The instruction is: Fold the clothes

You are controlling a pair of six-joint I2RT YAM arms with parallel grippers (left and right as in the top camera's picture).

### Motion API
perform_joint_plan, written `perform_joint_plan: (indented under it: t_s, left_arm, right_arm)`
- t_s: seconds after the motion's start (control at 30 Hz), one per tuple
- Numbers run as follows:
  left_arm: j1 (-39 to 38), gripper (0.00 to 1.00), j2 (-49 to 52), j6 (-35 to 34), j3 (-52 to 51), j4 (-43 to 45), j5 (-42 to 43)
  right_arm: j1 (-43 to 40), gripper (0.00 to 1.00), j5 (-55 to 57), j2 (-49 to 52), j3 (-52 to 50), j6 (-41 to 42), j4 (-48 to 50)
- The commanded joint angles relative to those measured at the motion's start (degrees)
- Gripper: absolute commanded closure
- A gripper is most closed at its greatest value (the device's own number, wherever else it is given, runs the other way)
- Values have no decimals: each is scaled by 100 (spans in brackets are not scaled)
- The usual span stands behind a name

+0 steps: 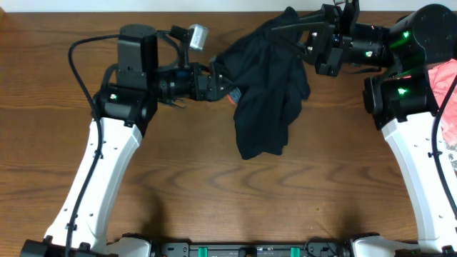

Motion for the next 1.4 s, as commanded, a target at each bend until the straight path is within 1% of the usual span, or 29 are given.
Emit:
perform_joint_plan:
  t_s: [0.0,0.03,0.17,0.2,0.23,0.27,0.3,0.33,0.43,0.57,0.63,0.67,0.7,0.77,0.8,0.9,1.0,1.1,1.17,1.2,1.27,1.37]
  left_arm:
    - [-22,5,46,-184,-39,70,122]
    - [-22,11,46,-186,-39,70,122]
    - [-17,42,46,-278,-39,68,122]
    - [-15,48,46,-295,-39,68,122]
    - [-7,60,42,-291,-39,68,120]
    - [-4,66,39,-291,-39,68,120]
    - [4,78,42,-293,-39,68,120]
    - [7,94,42,-291,-39,68,118]
    - [101,94,39,-289,-39,105,116]
    - [404,94,39,-291,-39,516,9]
    - [584,94,39,-291,-39,708,-457]
    - [649,94,42,-289,-39,754,-752]
    - [697,94,42,-286,-39,780,-1088]
    - [767,94,42,-234,-39,817,-1843]
    - [787,94,42,-140,-39,817,-2124]
    - [800,94,48,260,-39,693,-3014]
    - [800,94,52,667,-39,264,-4046]
    - [811,94,61,1154,-39,-310,-5064]
    - [826,94,79,1375,-39,-638,-5549]
    - [846,94,90,1436,-39,-780,-5711]
    - [896,94,96,1436,-39,-1047,-5930]
    - [990,94,107,1436,-39,-1377,-5949]
  right_arm:
    - [-48,99,28,-76,61,127,57]
    - [-57,99,26,-76,61,127,57]
    - [-155,99,24,-68,59,107,42]
    - [-179,99,26,-68,59,105,11]
    - [-223,99,11,-68,59,105,9]
    - [-247,99,2,-68,59,105,9]
    - [-286,99,-11,-61,59,105,2]
    - [-323,99,-33,-59,59,105,0]
    - [-426,99,-199,-57,59,52,-24]
    - [-629,99,-455,-57,59,-221,-310]
    - [-743,99,-490,-57,59,-509,-658]
    - [-796,95,-509,-57,59,-684,-848]
    - [-844,67,-509,-50,59,-861,-1036]
    - [-960,9,-507,-39,59,-1231,-1497]
    - [-1023,1,-507,-31,59,-1397,-1744]
    - [-1154,1,-490,7,59,-2140,-2857]
    - [-1158,1,-44,44,59,-3265,-4555]
    - [-1080,1,1388,70,59,-4356,-6314]
    - [-949,1,2636,111,59,-4774,-7152]
    - [-850,1,3217,136,57,-4878,-7460]
    - [-610,1,3989,208,44,-5014,-7871]
    - [-240,1,4325,343,42,-5198,-8183]
